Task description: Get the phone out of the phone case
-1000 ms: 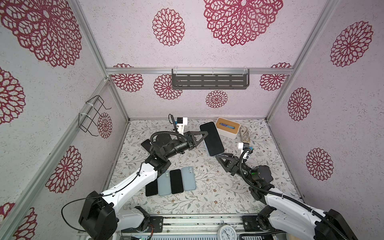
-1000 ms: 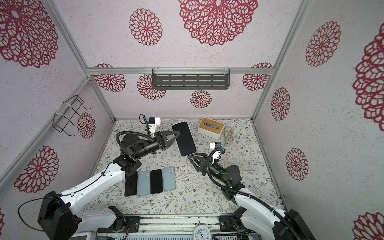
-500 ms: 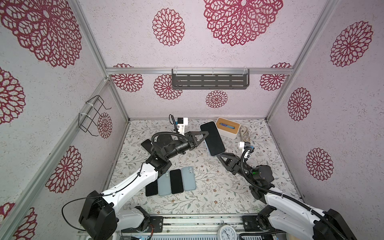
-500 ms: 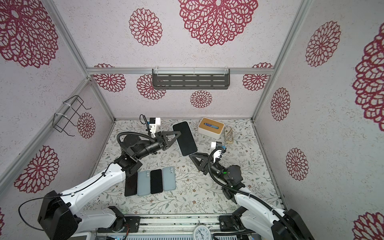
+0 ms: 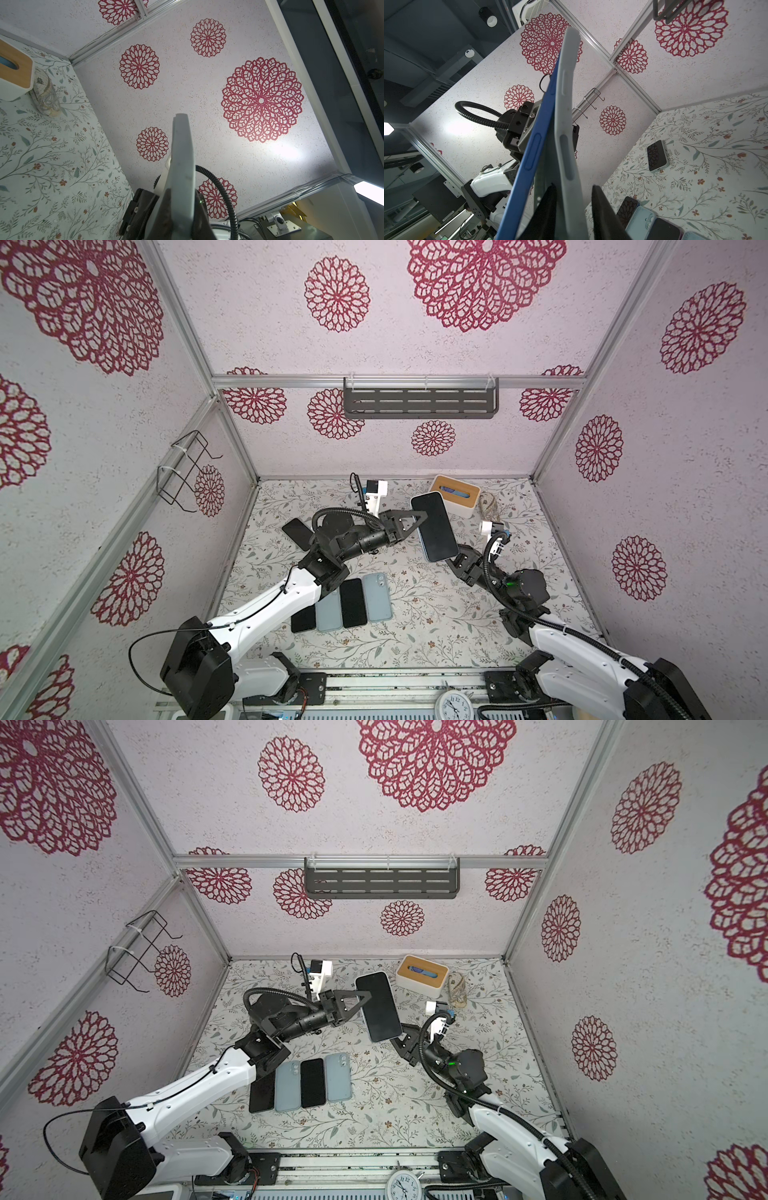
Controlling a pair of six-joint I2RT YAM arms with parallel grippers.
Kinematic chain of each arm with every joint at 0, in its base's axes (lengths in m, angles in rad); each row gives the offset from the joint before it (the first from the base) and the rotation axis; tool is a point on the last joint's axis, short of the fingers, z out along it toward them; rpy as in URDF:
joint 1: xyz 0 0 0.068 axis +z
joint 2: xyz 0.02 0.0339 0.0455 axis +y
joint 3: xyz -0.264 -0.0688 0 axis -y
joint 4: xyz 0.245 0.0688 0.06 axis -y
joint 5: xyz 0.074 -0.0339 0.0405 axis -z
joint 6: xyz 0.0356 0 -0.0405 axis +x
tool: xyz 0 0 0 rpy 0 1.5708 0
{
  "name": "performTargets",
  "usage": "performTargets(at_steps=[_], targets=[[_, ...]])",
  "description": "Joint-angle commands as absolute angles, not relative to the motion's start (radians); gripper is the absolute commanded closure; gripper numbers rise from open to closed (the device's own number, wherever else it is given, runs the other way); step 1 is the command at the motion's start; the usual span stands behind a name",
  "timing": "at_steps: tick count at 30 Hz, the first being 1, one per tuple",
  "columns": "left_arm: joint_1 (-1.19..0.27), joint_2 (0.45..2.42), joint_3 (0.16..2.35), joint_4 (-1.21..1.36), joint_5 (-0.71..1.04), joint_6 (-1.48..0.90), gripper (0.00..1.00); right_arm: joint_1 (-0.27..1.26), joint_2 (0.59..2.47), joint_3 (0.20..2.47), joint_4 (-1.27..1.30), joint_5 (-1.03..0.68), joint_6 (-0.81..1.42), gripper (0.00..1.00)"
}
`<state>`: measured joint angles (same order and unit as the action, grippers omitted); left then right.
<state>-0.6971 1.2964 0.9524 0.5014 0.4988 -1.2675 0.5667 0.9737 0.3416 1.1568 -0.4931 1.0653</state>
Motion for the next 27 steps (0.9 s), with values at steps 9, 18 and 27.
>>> performTargets(at_steps=[9,18,27], targets=[[-0.672,1.299,0.894,0.451,0.428,-1.273,1.0,0.563,0.916,0.293,1.208,-0.451,1.157,1.0],[-0.678,1.41,0.861,0.486,0.387,-1.254,0.58,0.563,0.824,0.243,0.976,-0.424,1.166,1.0],[-0.699,1.446,0.854,0.443,0.316,-1.126,0.27,0.566,0.788,0.159,0.842,-0.382,1.187,1.0]])
